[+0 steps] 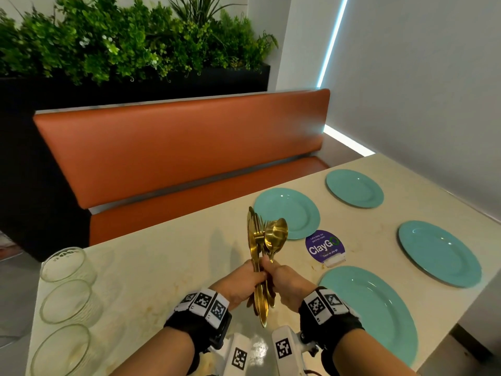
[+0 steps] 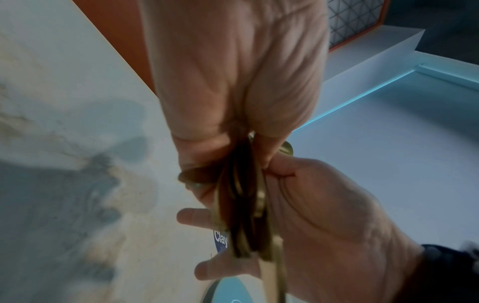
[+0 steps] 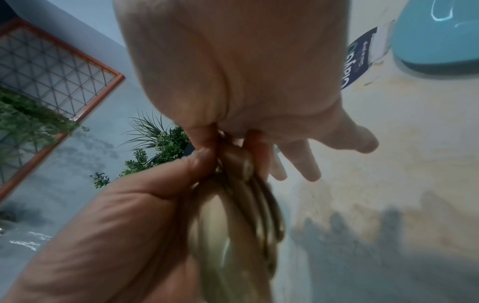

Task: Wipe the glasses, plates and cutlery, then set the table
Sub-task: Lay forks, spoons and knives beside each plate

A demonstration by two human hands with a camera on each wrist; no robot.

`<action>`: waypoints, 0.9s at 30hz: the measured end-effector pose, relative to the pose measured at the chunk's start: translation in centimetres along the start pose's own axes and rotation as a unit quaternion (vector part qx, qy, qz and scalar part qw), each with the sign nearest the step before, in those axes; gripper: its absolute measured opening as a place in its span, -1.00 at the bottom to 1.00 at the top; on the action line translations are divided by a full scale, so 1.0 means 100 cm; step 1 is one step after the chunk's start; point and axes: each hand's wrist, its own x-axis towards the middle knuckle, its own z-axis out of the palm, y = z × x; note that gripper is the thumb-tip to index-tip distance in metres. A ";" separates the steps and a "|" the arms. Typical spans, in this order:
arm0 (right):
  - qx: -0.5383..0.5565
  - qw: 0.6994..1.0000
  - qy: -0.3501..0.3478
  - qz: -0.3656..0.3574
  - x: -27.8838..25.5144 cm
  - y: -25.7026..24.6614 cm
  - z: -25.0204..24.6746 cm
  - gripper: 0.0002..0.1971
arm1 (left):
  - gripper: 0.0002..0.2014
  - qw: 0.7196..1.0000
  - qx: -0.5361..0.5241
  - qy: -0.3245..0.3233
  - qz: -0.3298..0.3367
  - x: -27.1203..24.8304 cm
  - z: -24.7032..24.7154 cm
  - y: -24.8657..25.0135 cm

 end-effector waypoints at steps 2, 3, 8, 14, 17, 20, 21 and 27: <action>-0.004 1.000 0.004 0.003 -0.001 0.001 0.001 -0.50 | -0.78 1.000 -0.005 0.005 0.007 -0.002 0.003 -0.001; -0.010 1.000 0.009 0.005 -0.003 0.001 0.001 -0.49 | -0.79 1.000 -0.006 0.008 0.010 -0.003 0.004 -0.002; -0.042 0.999 0.007 0.019 -0.012 0.003 -0.001 -0.49 | -0.77 1.000 -0.005 0.022 -0.003 -0.008 0.009 -0.001; -0.069 0.995 0.069 -0.036 -0.015 0.011 -0.009 -0.58 | -0.65 0.999 0.004 0.032 -0.015 -0.003 0.015 -0.009; -0.054 0.987 0.142 -0.054 -0.016 0.019 -0.012 -0.71 | -0.74 0.999 0.003 0.035 -0.020 -0.006 0.021 -0.009; -0.026 0.985 0.162 -0.059 -0.021 0.023 -0.016 -0.75 | -0.79 0.999 -0.004 0.042 -0.028 -0.012 0.029 -0.007; -0.020 0.984 0.165 -0.059 -0.024 0.023 -0.018 -0.76 | -0.80 0.999 -0.001 0.043 -0.024 -0.012 0.032 -0.007; -0.045 0.979 0.191 -0.058 -0.036 0.030 -0.029 -0.78 | -0.74 0.999 0.019 0.036 -0.022 -0.012 0.055 -0.014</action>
